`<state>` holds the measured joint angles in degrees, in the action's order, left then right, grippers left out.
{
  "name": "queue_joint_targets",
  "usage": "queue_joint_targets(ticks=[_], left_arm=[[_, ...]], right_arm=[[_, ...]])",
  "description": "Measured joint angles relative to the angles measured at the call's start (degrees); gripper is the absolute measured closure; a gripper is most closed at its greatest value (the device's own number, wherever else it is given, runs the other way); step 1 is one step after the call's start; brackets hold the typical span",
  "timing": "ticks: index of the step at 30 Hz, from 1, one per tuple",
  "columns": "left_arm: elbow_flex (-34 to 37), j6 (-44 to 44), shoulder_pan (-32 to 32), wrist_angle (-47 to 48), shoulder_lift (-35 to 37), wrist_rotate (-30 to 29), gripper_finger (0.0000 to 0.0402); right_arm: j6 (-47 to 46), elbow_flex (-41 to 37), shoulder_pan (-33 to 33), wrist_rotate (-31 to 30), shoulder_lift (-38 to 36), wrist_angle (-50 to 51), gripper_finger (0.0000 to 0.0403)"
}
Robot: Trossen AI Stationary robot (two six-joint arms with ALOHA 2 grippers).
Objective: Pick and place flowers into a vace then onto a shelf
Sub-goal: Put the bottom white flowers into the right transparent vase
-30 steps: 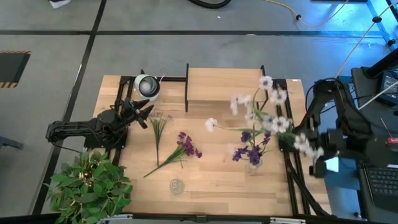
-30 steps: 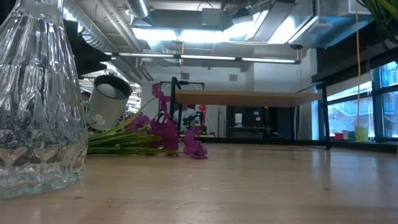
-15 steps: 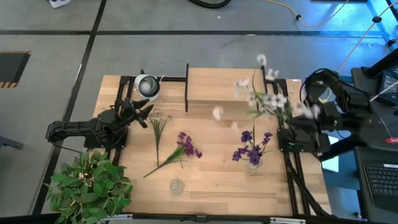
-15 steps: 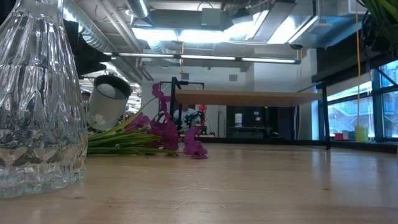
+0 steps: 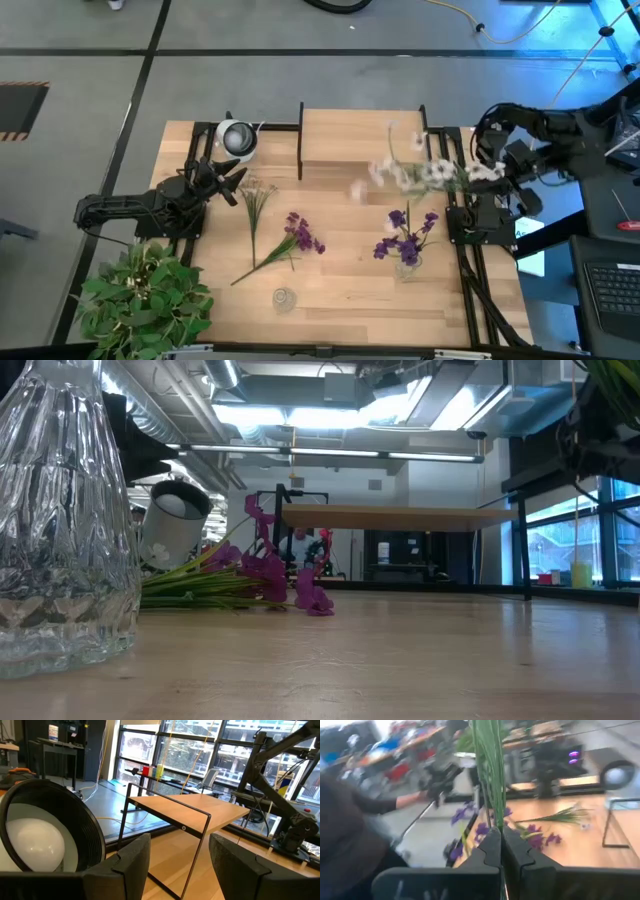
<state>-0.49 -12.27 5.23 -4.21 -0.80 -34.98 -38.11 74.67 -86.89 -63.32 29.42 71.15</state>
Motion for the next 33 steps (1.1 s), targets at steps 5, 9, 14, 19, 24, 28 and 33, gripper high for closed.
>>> queue_joint_targets(ticks=[5,9,14,19,24,28,33], left_arm=[[0.01,0.0,0.01,-0.03,0.0,0.0,0.0206],[0.0,0.0,0.02,-0.13,0.0,0.0,0.0206],[0.0,0.0,0.0,-0.2,0.0,0.01,0.0206],[0.0,0.0,0.01,-0.2,0.0,0.01,0.0206],[0.0,-0.01,0.01,-0.22,0.0,0.02,0.0206],[0.0,-0.01,0.01,-0.22,0.0,0.02,0.0206],[0.0,-0.01,0.02,-0.24,0.0,0.02,0.0206]], right_arm=[[8.88,2.57,-0.04,15.76,1.06,-5.49,0.0403],[19.89,2.68,-0.02,26.72,0.99,-14.64,0.0403],[30.78,2.67,-0.02,38.42,0.97,-23.07,0.0403],[35.56,-0.27,-0.02,39.42,0.53,-25.23,0.0403],[41.24,-7.69,-0.02,39.0,0.51,-34.06,0.0403],[42.98,-14.41,0.0,36.2,0.53,-40.93,0.0403],[43.95,-24.61,0.04,31.4,0.52,-56.47,0.0403]])
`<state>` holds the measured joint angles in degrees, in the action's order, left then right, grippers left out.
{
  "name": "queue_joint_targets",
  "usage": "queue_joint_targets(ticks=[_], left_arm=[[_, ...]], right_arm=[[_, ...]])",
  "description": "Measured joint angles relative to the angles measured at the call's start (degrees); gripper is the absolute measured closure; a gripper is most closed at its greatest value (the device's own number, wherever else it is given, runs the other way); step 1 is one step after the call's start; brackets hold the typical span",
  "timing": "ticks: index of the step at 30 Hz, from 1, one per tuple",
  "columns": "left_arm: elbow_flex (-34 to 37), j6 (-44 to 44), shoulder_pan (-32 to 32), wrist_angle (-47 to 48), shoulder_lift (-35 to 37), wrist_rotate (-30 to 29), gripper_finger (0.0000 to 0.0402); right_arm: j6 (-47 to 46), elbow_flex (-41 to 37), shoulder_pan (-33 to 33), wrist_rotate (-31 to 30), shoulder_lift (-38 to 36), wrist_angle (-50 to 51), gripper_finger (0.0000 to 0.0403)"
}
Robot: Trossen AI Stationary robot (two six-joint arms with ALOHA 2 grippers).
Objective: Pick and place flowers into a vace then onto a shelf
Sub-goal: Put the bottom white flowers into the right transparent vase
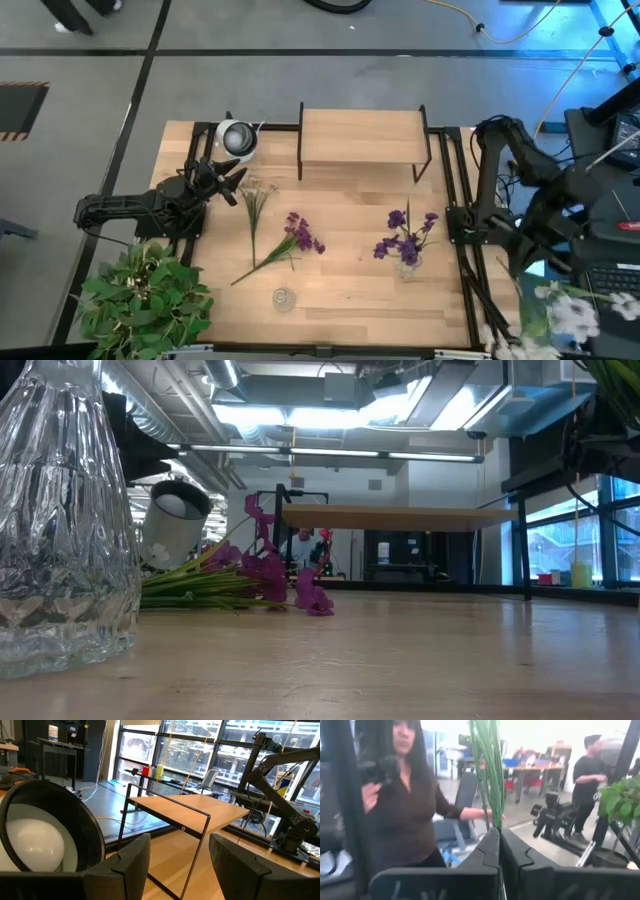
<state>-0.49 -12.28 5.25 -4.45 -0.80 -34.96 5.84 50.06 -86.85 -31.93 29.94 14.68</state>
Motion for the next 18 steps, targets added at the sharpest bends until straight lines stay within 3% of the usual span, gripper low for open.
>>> queue_joint_targets(ticks=[6,11,18], left_arm=[[0.02,0.0,-0.02,0.0,0.0,0.0,0.0206],[0.0,-0.01,0.01,0.0,0.0,0.02,0.0206],[0.0,-0.01,-0.01,0.0,0.0,0.02,0.0206]], right_arm=[[6.74,-11.89,0.12,-1.1,-0.16,-22.7,0.0403],[10.7,-21.96,0.9,-5.66,0.03,-40.41,0.0403],[22.46,-33.1,4.3,-18.99,-1.44,-62.65,0.0403]])
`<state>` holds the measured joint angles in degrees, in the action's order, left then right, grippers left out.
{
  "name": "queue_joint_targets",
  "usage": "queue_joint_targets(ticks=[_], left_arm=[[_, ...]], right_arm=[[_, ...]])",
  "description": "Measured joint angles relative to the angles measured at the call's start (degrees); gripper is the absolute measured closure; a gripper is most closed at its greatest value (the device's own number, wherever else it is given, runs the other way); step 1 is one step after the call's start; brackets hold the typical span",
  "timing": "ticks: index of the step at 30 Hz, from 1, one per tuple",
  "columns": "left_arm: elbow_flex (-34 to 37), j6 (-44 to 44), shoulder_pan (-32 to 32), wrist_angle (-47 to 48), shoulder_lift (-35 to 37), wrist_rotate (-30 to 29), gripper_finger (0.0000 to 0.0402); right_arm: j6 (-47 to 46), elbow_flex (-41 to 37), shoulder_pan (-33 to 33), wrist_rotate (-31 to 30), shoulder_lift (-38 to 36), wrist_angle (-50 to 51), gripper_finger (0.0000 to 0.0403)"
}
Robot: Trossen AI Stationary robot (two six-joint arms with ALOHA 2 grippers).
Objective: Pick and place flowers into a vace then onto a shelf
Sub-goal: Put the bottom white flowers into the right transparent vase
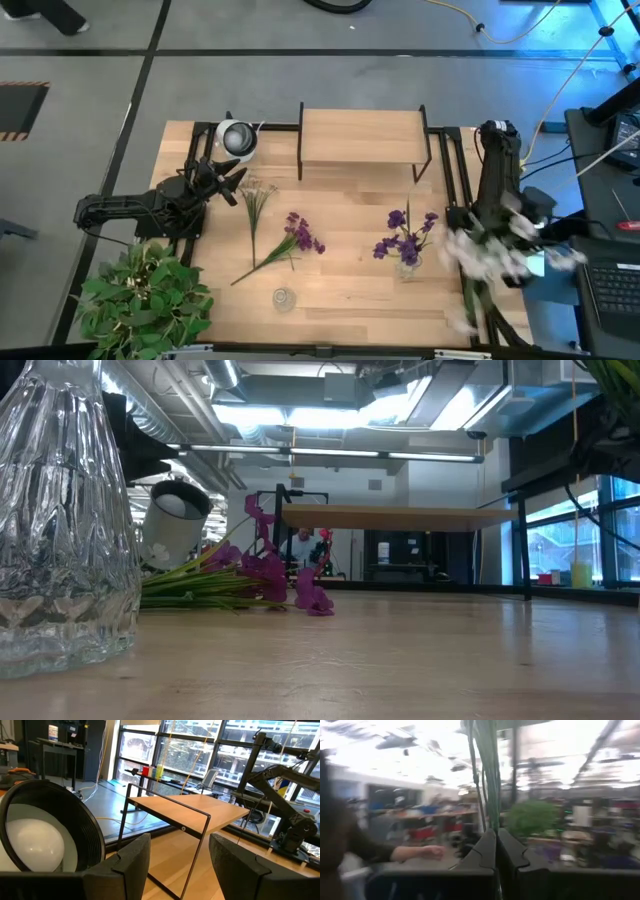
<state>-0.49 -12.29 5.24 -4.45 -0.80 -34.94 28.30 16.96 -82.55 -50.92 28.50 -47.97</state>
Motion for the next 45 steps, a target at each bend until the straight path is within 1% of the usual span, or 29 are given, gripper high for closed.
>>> queue_joint_targets(ticks=[3,7,10,12,14,16,20,22,25,30,39,45], left_arm=[[0.02,-0.01,0.01,0.04,0.0,0.0,0.0206],[0.01,0.01,0.01,0.04,0.0,0.02,0.0206],[0.0,0.0,0.0,0.04,0.02,0.01,0.0206],[0.01,-0.01,0.01,0.04,0.02,0.04,0.0205],[0.0,-0.01,0.01,0.02,0.02,0.02,0.0206],[0.0,-0.01,-0.01,0.02,0.02,0.02,0.0205],[0.0,-0.01,0.0,0.0,0.02,0.02,0.0206],[0.0,-0.01,-0.01,0.0,0.02,0.02,0.0206],[0.0,-0.01,-0.01,0.0,0.02,0.02,0.0206],[0.0,-0.01,0.01,0.0,0.02,0.01,0.0206],[0.0,-0.01,-0.01,-0.02,0.02,0.0,0.0205],[0.0,-0.01,-0.01,-0.02,0.02,0.0,0.0206]], right_arm=[[1.35,-5.43,3.96,-0.08,-2.46,-7.59,0.0403],[0.76,-12.93,9.75,0.04,-4.96,-16.25,0.0403],[0.39,-16.68,13.03,3.38,-5.46,-20.21,0.0403],[0.07,-16.24,14.65,6.15,-5.19,-19.92,0.0403],[-0.33,-15.75,15.7,7.25,-4.28,-19.17,0.0403],[-1.03,-15.83,16.69,5.48,-3.19,-18.4,0.0403],[-2.43,-15.83,18.21,-0.8,-2.06,-17.81,0.0403],[-3.31,-15.83,18.68,-1.36,-1.68,-16.11,0.0403],[-3.75,-15.83,19.06,1.16,-1.65,-15.81,0.0403],[-1.18,-15.83,21.19,5.99,-1.69,-16.03,0.0403],[-0.83,-16.62,25.43,6.42,-2.15,-14.44,0.0403],[-8.71,-16.62,25.93,6.32,-2.24,-12.61,0.0403]])
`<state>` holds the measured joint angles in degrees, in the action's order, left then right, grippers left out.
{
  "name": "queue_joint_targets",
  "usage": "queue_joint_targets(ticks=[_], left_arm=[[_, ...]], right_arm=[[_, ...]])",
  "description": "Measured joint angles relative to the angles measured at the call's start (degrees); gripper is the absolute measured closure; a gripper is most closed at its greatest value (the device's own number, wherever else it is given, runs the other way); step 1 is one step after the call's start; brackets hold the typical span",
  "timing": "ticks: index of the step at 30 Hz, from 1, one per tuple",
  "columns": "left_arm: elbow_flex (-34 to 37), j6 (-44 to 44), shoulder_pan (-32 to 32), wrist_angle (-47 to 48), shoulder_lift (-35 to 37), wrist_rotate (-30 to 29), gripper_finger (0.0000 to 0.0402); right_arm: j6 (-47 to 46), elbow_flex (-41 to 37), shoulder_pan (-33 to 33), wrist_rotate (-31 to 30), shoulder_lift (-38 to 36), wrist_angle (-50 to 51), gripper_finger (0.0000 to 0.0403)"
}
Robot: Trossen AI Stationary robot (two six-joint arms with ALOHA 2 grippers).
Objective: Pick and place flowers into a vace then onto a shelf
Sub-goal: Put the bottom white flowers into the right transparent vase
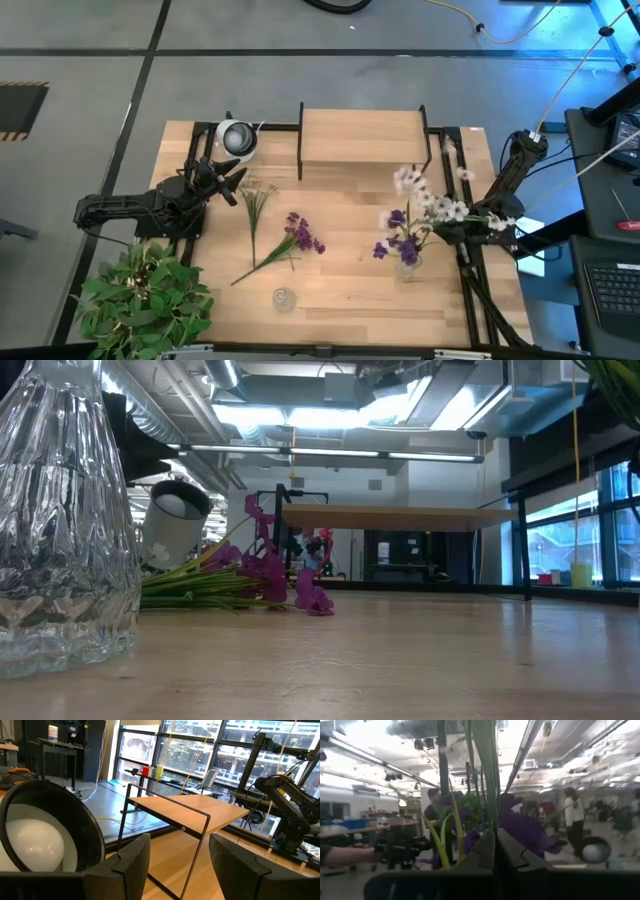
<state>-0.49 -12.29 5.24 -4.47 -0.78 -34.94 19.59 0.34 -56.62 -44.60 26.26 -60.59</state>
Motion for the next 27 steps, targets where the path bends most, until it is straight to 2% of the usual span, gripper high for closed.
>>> queue_joint_targets(ticks=[8,10,22,27], left_arm=[[0.0,0.0,0.02,-0.02,0.0,0.0,0.0206],[0.0,0.0,0.02,-0.02,-0.02,0.0,0.0206],[0.02,0.0,0.02,-0.04,0.0,0.0,0.0206],[0.01,0.0,0.0,-0.04,0.0,0.0,0.0206]], right_arm=[[-1.59,0.0,0.0,-14.55,0.0,0.49,0.0403],[-1.57,0.0,0.0,-16.28,0.06,1.49,0.0403],[-4.2,0.0,-0.07,-3.13,1.86,5.61,0.0403],[-5.74,0.0,-0.21,-0.36,2.27,5.86,0.0403]])
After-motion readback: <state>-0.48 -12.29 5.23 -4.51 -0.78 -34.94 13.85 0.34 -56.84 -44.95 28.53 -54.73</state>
